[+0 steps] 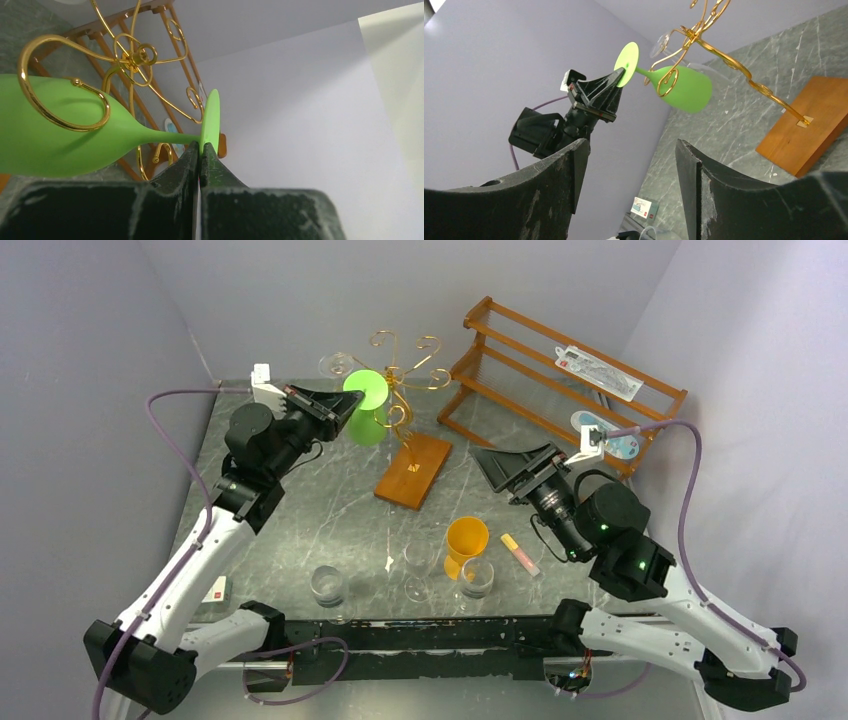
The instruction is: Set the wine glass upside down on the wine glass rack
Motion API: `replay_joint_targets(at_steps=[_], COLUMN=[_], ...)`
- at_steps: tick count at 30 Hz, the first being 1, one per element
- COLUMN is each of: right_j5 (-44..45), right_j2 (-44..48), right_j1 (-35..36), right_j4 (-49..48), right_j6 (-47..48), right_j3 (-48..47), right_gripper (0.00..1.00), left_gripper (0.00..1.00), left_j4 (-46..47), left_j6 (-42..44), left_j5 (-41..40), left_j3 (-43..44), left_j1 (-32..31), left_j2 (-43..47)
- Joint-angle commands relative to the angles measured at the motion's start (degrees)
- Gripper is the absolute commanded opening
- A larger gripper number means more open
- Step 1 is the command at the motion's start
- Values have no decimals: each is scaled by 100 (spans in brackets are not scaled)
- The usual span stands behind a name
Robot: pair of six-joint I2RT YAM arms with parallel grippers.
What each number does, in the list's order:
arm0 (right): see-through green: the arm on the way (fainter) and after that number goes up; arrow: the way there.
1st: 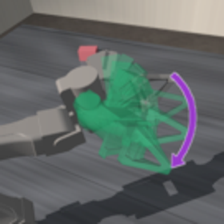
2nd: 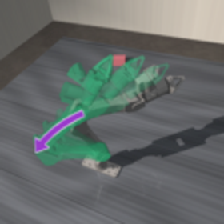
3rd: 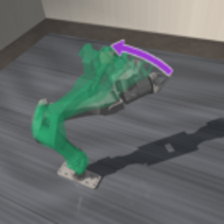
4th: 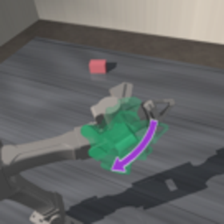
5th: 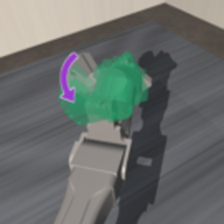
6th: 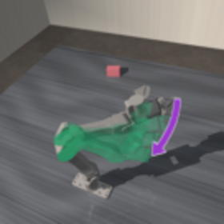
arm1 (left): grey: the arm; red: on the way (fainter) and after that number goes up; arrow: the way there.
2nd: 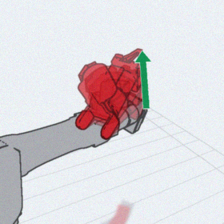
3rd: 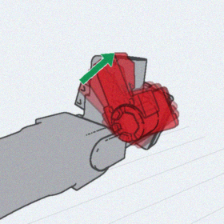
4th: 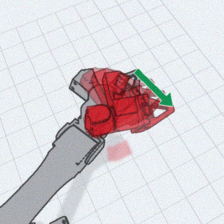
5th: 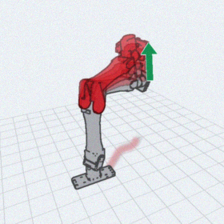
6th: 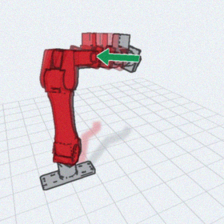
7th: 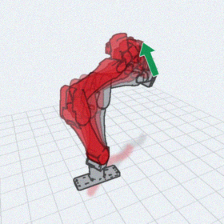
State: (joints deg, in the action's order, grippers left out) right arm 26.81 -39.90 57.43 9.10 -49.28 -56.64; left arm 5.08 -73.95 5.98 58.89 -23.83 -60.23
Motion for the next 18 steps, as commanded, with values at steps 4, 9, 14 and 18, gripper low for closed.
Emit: replay_joint_targets(at_steps=[4,9,14,18], right_j5=[134,101,10,-52], right_j2=[151,88,-12,-44], right_j1=[-28,-24,-27,-25], right_j4=[141,118,94,60], right_j6=[-156,-217,-221,-256], right_j3=[-77,-27,-47,-16], right_gripper=[67,67,66,66], left_gripper=[5,5,5,5], left_j4=[159,248,288,126], left_j6=[279,155,198,317], left_j5=[-98,198,140,-18], left_j3=[377,273,204,302], left_j1=[6,2,3,7], left_j2=[-286,-482,-424,-389])
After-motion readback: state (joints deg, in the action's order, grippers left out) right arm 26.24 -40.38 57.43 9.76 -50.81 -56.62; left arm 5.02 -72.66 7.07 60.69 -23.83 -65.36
